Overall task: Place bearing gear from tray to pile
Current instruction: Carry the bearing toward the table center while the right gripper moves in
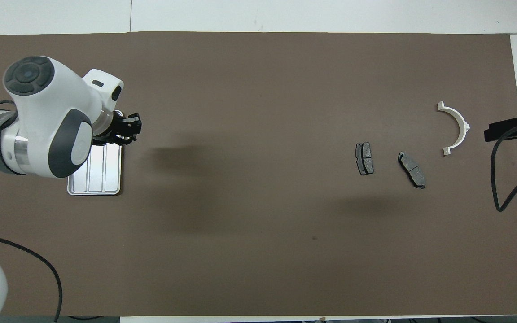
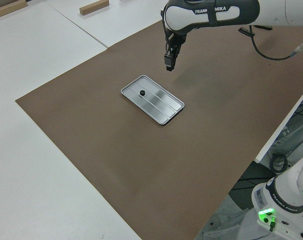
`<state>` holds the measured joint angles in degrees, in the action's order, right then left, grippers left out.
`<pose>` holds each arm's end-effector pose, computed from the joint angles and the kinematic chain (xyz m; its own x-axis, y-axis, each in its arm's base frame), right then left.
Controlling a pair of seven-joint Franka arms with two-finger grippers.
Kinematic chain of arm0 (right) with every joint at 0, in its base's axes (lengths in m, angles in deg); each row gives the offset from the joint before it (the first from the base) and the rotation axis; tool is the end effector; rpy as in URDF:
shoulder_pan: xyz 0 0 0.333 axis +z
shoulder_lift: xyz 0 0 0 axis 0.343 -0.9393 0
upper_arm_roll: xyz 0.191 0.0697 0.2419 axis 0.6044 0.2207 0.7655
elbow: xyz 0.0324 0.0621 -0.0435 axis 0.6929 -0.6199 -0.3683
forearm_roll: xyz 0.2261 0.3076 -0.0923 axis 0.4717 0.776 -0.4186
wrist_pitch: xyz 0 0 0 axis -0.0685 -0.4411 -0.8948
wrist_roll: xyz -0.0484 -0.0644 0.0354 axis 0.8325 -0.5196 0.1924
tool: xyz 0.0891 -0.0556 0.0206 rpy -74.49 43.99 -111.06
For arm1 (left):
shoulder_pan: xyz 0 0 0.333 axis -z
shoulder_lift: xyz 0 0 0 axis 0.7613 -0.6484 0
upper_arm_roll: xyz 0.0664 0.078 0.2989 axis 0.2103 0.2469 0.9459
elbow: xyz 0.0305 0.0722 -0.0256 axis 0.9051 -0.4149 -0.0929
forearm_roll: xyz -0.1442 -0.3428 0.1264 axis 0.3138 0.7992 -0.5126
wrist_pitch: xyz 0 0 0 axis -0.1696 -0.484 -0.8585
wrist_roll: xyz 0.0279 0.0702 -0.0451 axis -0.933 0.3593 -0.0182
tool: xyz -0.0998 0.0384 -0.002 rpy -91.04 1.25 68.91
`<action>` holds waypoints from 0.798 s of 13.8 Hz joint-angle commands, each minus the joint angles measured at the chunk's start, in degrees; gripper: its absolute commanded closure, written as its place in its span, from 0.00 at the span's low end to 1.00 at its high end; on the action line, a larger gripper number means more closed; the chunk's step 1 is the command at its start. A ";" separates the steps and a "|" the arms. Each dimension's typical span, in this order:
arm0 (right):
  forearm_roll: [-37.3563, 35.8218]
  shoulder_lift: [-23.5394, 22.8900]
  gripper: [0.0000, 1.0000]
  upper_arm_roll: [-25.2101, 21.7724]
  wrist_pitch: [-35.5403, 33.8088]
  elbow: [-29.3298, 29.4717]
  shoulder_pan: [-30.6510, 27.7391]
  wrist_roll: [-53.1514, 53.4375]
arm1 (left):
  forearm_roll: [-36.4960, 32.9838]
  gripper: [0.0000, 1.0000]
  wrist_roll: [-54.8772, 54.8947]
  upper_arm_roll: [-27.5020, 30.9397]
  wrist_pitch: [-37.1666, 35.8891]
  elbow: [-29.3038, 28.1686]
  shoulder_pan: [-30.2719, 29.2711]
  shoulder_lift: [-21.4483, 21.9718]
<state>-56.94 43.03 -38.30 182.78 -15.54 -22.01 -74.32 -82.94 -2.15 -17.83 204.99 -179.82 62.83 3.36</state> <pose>0.5468 -0.0530 0.6014 0.9984 -0.0035 0.0557 -0.0043 -0.9999 0.0139 0.6045 -0.1545 0.3953 0.9540 0.2965 -0.0451 0.2956 -0.9550 -0.0259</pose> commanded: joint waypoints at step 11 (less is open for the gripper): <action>0.51 -4.56 0.00 0.47 13.08 -5.45 -1.39 -3.76 | 6.65 1.00 -29.33 1.01 -0.60 22.81 23.56 -18.18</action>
<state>-56.94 38.89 -38.34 194.08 -20.15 -22.23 -76.09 -78.10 -30.28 -17.92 204.70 -160.66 84.71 -11.68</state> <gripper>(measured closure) 0.000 0.652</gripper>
